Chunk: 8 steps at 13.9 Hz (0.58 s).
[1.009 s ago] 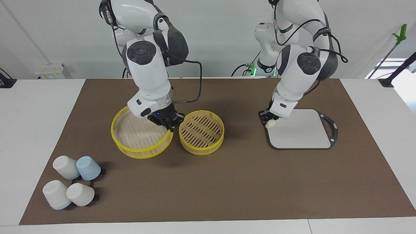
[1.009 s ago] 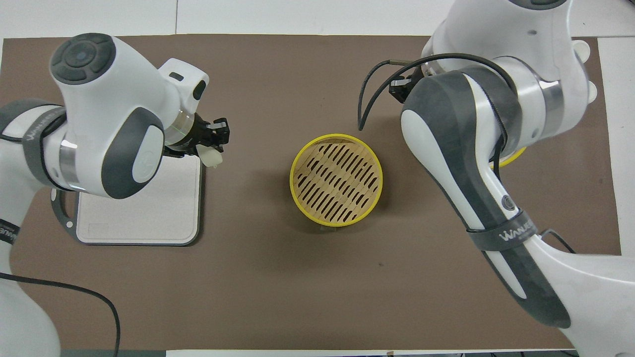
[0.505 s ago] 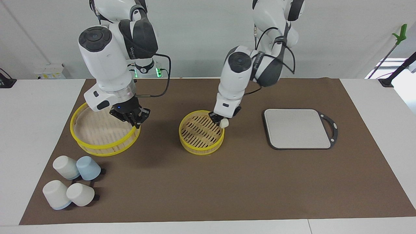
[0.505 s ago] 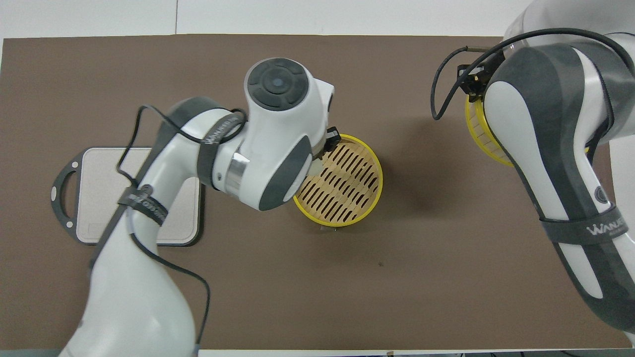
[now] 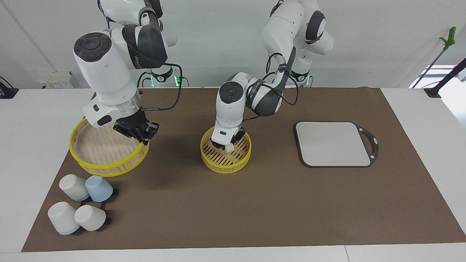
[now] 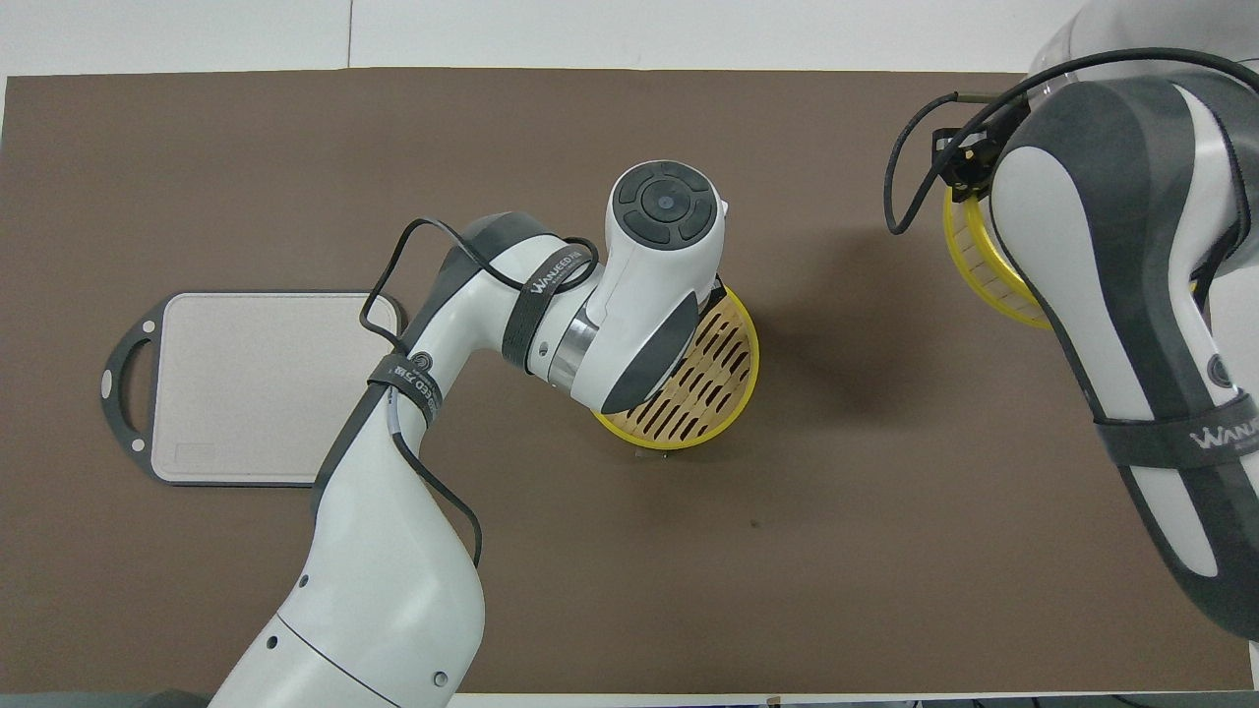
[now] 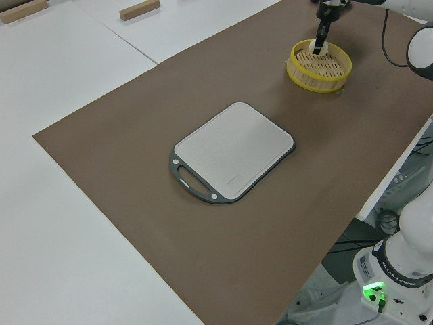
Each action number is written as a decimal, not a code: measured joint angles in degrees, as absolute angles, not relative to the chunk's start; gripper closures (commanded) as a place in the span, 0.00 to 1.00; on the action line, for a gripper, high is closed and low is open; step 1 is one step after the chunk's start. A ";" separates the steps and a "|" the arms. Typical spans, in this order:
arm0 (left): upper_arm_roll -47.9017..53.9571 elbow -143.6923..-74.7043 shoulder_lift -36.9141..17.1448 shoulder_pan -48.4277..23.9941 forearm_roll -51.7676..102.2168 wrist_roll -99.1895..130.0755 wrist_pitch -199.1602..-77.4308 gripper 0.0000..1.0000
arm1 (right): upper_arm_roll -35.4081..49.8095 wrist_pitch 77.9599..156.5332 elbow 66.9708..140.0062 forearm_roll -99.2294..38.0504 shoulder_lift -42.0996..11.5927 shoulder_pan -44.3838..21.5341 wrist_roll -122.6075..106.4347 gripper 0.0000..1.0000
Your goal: Place bun in steamer
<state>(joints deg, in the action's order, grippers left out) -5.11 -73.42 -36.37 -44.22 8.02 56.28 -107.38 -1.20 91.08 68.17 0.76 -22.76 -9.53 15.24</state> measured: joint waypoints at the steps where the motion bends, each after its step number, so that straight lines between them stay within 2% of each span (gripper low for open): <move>1: -5.09 -74.21 -36.40 -44.22 8.02 56.28 -107.84 0.58 | -1.17 91.16 68.28 0.76 -22.76 -9.53 15.24 1.00; 4: -4.81 -77.65 -36.57 -44.87 7.96 56.18 -109.90 0.57 | -1.16 91.20 68.60 0.76 -22.76 -9.51 15.24 1.00; 6: -4.60 -78.39 -36.63 -45.09 7.95 56.18 -109.94 0.45 | -1.16 91.28 68.79 0.76 -22.76 -9.40 15.23 1.00; 7: -4.60 -78.39 -36.62 -45.11 7.95 56.17 -110.01 0.31 | -1.16 91.34 68.86 0.76 -22.76 -9.38 15.23 1.00; 8: -4.60 -78.43 -36.62 -45.13 7.95 56.17 -110.17 0.00 | -1.16 91.38 68.90 0.76 -22.75 -9.38 15.23 1.00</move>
